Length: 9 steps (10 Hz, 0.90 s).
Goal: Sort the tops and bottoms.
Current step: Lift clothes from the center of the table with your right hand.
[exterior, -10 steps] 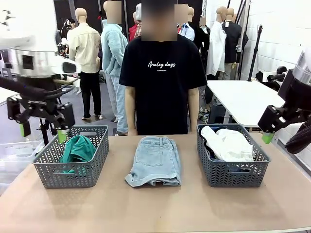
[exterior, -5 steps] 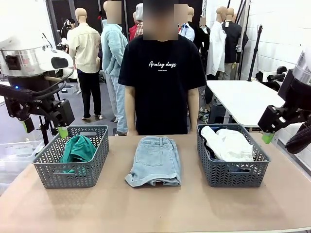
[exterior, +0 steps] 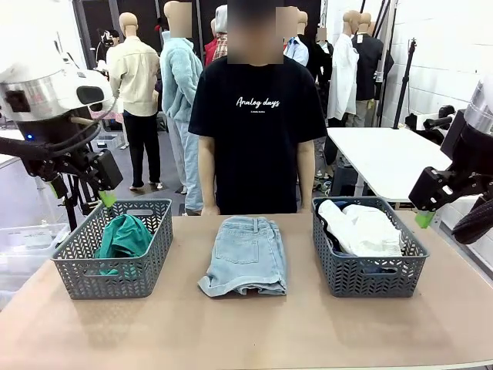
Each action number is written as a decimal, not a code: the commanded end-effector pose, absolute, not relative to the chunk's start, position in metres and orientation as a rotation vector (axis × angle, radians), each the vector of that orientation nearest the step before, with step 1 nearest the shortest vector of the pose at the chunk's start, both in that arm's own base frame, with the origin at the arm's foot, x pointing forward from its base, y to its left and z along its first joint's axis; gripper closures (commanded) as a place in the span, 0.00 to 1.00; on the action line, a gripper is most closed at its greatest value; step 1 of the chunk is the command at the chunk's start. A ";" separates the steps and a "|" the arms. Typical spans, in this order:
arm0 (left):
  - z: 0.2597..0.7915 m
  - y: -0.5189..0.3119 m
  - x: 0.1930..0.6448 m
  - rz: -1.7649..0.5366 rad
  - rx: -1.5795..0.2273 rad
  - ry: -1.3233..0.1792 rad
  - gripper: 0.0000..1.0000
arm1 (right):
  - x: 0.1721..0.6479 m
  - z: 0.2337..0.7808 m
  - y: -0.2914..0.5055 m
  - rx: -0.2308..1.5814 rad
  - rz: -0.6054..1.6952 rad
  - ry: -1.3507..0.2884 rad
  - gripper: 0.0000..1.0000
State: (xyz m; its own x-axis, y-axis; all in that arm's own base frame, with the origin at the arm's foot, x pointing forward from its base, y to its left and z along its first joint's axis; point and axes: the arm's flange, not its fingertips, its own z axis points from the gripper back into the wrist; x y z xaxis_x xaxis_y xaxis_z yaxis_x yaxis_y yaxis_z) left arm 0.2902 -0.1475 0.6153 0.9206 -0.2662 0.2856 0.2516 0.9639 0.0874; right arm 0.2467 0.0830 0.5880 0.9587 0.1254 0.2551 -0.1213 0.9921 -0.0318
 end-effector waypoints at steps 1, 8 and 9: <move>0.580 -0.103 0.297 -0.270 -0.016 -0.359 0.00 | 0.247 0.588 0.084 -0.005 0.131 -0.254 0.00; 0.533 -0.054 0.291 -0.558 -0.114 -0.312 0.00 | 0.247 0.588 0.084 -0.005 0.131 -0.254 0.00; 0.532 -0.054 0.290 -0.555 -0.119 -0.287 0.00 | 0.247 0.588 0.084 -0.005 0.131 -0.254 0.00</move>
State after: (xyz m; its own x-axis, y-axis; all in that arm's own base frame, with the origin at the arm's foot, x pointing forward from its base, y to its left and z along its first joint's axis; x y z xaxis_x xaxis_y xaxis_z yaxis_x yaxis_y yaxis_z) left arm 0.2930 -0.0584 0.5266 0.8088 -0.4965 0.3152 0.5267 0.8500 -0.0125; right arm 0.2467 0.0830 0.5880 0.9587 0.1255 0.2551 -0.1214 0.9921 -0.0320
